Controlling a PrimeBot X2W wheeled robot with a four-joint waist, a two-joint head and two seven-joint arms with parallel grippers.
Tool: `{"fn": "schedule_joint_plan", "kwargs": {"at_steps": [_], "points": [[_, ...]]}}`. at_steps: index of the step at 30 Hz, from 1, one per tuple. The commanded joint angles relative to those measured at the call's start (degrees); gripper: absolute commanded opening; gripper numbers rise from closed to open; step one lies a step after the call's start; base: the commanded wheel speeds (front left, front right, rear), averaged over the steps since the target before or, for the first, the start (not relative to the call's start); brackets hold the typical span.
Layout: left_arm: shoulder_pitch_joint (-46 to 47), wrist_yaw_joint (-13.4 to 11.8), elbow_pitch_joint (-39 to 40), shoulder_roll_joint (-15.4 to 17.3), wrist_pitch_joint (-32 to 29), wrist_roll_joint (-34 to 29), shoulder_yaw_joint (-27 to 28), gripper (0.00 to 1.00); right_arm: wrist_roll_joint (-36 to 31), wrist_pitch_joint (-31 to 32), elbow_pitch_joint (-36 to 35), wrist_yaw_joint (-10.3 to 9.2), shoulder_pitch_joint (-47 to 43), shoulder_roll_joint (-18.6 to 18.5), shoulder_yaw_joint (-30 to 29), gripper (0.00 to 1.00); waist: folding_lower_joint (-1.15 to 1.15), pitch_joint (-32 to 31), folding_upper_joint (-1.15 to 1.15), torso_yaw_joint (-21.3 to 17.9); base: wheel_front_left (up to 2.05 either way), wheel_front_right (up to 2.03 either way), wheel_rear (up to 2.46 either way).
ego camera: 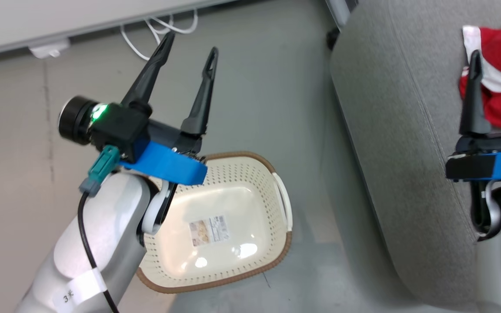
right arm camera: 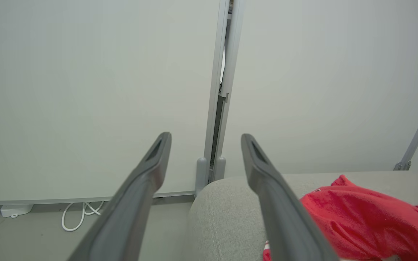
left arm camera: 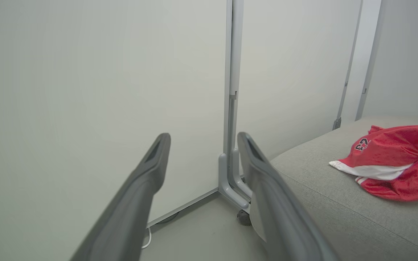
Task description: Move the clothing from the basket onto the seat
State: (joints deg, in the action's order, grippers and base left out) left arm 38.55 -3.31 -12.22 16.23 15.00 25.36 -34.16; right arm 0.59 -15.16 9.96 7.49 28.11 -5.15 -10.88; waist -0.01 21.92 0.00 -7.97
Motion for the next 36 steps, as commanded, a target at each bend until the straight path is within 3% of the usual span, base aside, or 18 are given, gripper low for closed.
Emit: {"fn": "schedule_joint_plan", "kwargs": {"at_steps": [1, 17, 36], "points": [[-1.57, 0.5, 0.19, -0.62, 0.25, -0.76, 1.4, 1.0, 0.04, 0.03, 0.02, 0.01, -0.94, -0.27, 0.58, 1.0, 0.01, -3.19, 0.0, 2.77, 0.0, 0.0, 0.0], [-17.82, 6.89, -2.29, -8.6, 0.26, -9.03, 20.33, 1.0, 1.51, 0.04, 4.81, 0.01, -8.29, 0.84, 7.22, 1.0, 0.01, -13.62, 0.0, 8.85, 0.0, 0.0, 0.0], [-30.82, 10.28, -1.29, -12.97, 0.26, -14.93, 30.5, 1.0, 3.34, 0.04, 6.83, 0.01, -18.57, 1.8, 6.68, 1.0, 0.01, -20.44, 0.0, 10.17, 0.0, 0.0, 0.0]]}}
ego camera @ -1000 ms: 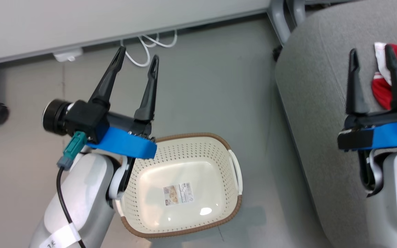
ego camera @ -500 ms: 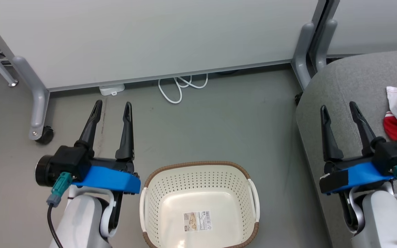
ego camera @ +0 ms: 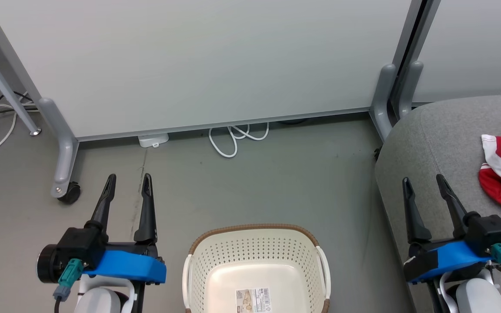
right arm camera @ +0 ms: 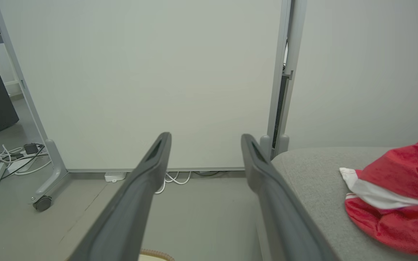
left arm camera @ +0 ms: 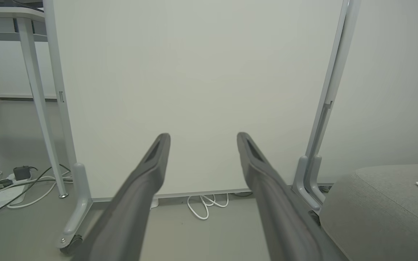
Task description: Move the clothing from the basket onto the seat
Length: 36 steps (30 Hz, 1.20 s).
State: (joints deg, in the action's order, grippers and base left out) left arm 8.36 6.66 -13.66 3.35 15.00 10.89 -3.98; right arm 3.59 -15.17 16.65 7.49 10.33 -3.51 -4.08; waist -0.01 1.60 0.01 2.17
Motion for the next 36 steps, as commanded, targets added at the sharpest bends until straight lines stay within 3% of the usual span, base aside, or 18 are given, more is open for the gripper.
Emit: {"fn": "schedule_joint_plan", "kwargs": {"at_steps": [1, 32, 33, 36], "points": [[-1.09, 0.37, 0.24, -0.14, 0.26, -0.52, 0.65, 1.0, 0.39, 0.05, 0.13, 0.01, -1.17, 0.21, -0.25, 1.0, 0.01, -0.26, -0.01, 0.08, 0.0, 0.0, 0.0], [-4.24, 0.89, -1.59, -0.47, 0.26, -1.43, 0.58, 1.0, 2.07, 0.05, 1.24, 0.01, -5.13, 0.66, -1.45, 1.0, 0.01, -1.71, -0.01, 1.67, 0.0, 0.0, 0.0], [-3.66, 0.54, -1.56, -0.41, -0.02, -1.31, 0.74, 0.0, 2.06, 0.0, 1.3, 0.0, -4.18, 0.57, -1.51, 0.0, 0.01, -1.71, -0.01, 1.67, 0.0, 0.0, 0.0], [-4.8, 0.53, -3.0, -0.44, -0.23, -1.18, 0.75, 0.0, 2.17, 0.09, 2.88, 0.0, -4.78, 0.77, -1.6, 0.0, 0.01, -1.71, -0.01, 1.67, 0.0, 0.0, 0.0]]}}
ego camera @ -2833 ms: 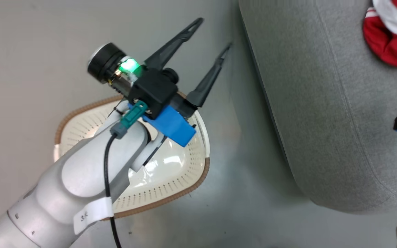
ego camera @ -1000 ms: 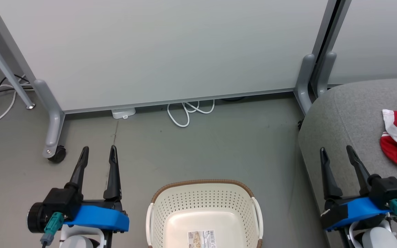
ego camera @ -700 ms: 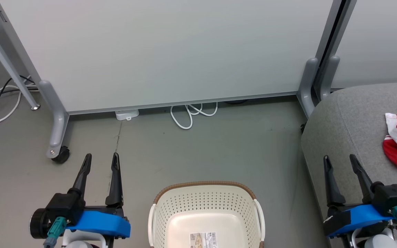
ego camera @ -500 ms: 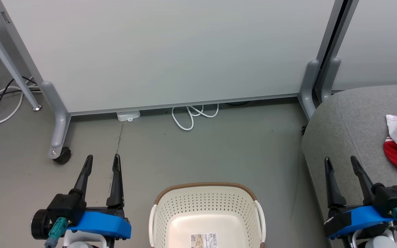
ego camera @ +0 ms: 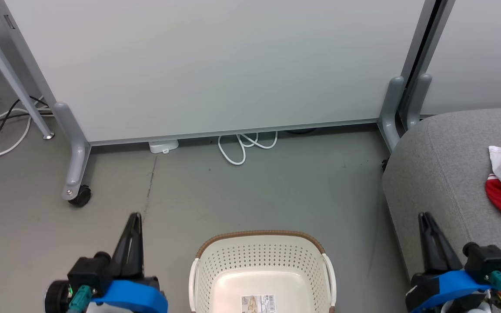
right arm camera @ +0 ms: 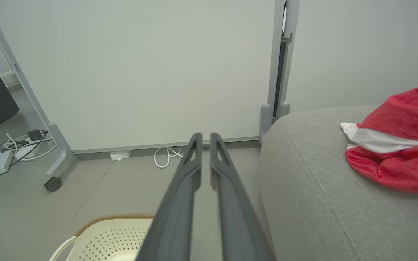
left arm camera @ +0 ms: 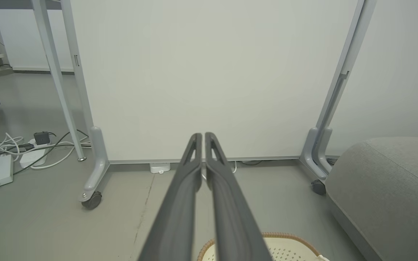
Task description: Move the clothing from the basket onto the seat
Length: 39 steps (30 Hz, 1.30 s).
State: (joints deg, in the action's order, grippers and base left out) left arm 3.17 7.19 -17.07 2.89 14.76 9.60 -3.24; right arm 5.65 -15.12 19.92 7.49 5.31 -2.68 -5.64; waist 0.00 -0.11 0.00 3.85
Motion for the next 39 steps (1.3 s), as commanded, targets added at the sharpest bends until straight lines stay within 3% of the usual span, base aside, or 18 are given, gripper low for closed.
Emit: {"fn": "schedule_joint_plan", "kwargs": {"at_steps": [1, 19, 39], "points": [[-0.15, 0.0, -0.13, 0.0, -0.04, 0.18, 0.01, 0.0, 0.16, 0.09, 0.18, 0.0, -0.02, 0.02, -0.05, 0.0, 0.0, 0.0, 0.0, 0.0, 0.0, 0.0, 0.0], [0.35, 0.08, 0.31, 0.41, -4.62, 19.97, 1.81, 0.0, 20.42, 5.19, -0.89, 0.0, 0.14, 0.0, -0.29, 0.0, 0.0, 0.04, 0.0, -0.56, 0.0, 0.0, 0.0], [1.25, 0.16, 1.16, 0.63, -8.84, 37.47, 3.62, 0.0, 38.56, 9.65, -2.41, 0.0, 0.47, -0.11, -0.43, 0.0, 0.0, 0.09, 0.0, -1.17, 0.0, 0.0, 0.0]]}}
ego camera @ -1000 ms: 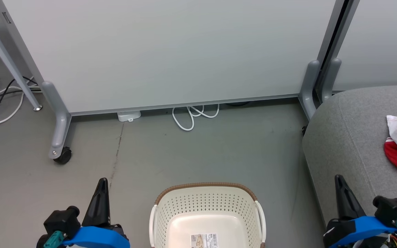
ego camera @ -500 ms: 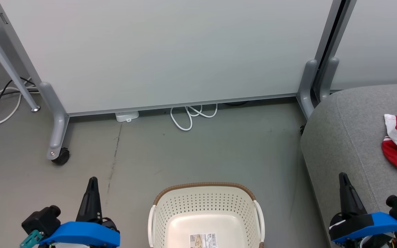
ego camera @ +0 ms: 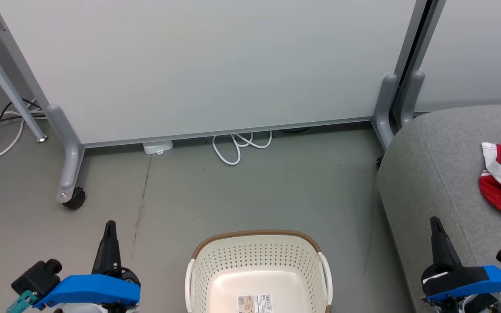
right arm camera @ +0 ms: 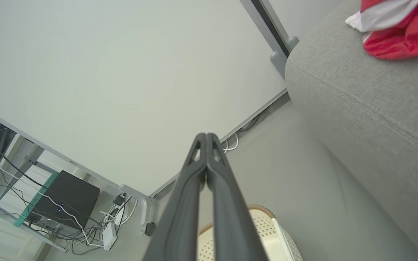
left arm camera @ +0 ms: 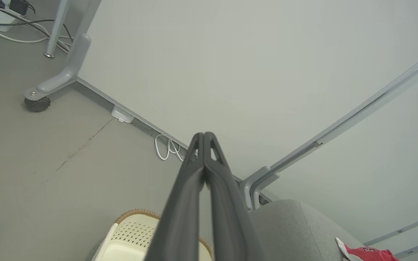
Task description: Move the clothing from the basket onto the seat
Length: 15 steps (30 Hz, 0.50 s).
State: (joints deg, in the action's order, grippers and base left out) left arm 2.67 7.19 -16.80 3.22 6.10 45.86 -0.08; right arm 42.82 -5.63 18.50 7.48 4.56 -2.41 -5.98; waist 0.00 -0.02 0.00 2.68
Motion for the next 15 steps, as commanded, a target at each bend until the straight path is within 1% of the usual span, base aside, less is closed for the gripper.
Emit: {"fn": "schedule_joint_plan", "kwargs": {"at_steps": [1, 15], "points": [[1.78, 0.17, 0.93, 0.31, -0.4, 1.97, 0.55, 0.0, 2.19, 0.39, -1.04, 0.01, 1.25, -0.38, -0.1, 0.0, 0.0, 0.0, 0.0, -0.04, 0.0, 0.0, 0.0], [2.2, 0.22, 1.38, 0.37, -2.76, 11.31, 1.6, 0.0, 11.96, 2.83, -1.81, 0.02, 1.49, -0.44, -0.22, 0.0, 0.0, 0.03, 0.0, -0.44, 0.0, 0.0, 0.0]]}}
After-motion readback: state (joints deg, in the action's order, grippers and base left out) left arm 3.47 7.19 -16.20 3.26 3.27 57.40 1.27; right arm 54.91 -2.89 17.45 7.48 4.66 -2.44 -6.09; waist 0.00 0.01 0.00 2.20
